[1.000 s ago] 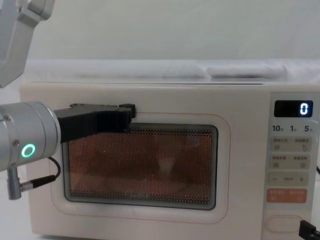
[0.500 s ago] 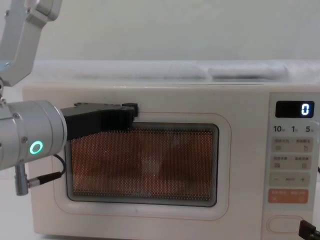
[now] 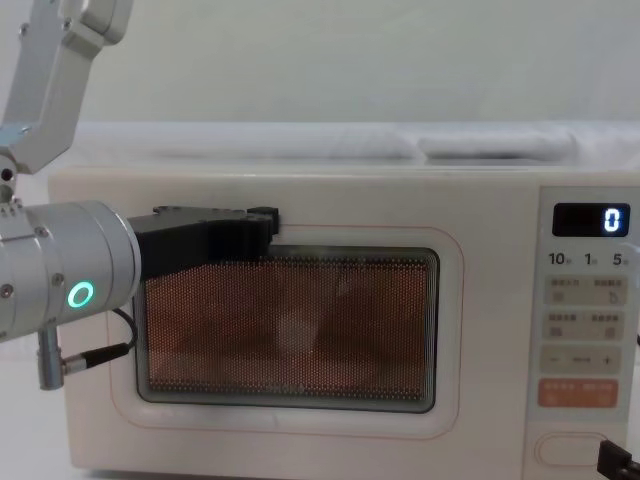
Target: Press the button to open the microwave door with one hand; close the microwave door with the other hand.
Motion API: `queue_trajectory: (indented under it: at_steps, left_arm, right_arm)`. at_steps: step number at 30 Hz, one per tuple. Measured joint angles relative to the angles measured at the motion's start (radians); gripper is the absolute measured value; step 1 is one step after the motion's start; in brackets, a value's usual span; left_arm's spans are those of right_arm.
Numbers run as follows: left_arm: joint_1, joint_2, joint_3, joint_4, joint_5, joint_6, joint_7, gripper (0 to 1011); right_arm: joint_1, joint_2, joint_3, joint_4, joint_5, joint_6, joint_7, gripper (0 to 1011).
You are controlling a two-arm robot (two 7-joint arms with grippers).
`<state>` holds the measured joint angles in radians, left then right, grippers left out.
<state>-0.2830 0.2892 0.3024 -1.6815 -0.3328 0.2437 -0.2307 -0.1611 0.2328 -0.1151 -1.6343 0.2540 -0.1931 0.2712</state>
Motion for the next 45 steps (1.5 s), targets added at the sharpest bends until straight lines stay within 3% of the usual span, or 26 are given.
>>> queue_trajectory:
  at_steps: [23, 30, 36, 43, 45]
  left_arm:
    - [-0.013, -0.019, -0.010, 0.026, 0.007, -0.009, -0.002, 0]
    - [0.011, -0.019, -0.026, 0.011, -0.022, -0.014, -0.010, 0]
    - [0.064, -0.002, -0.046, -0.028, -0.059, -0.021, -0.015, 0]
    - [0.172, 0.021, -0.083, -0.101, -0.089, -0.046, 0.014, 1]
    - [0.208, 0.024, -0.097, -0.123, -0.092, -0.068, 0.026, 60]
  right_arm:
    - [0.000, 0.000, 0.000, 0.000, 0.000, 0.000, 0.000, 1002]
    - [0.000, 0.000, 0.000, 0.000, 0.000, 0.000, 0.000, 1002]
    - [0.000, 0.000, 0.000, 0.000, 0.000, 0.000, 0.000, 1002]
    - [0.000, 0.000, 0.000, 0.000, 0.000, 0.000, 0.000, 1002]
    - [0.000, 0.000, 0.000, 0.000, 0.000, 0.000, 0.000, 1002]
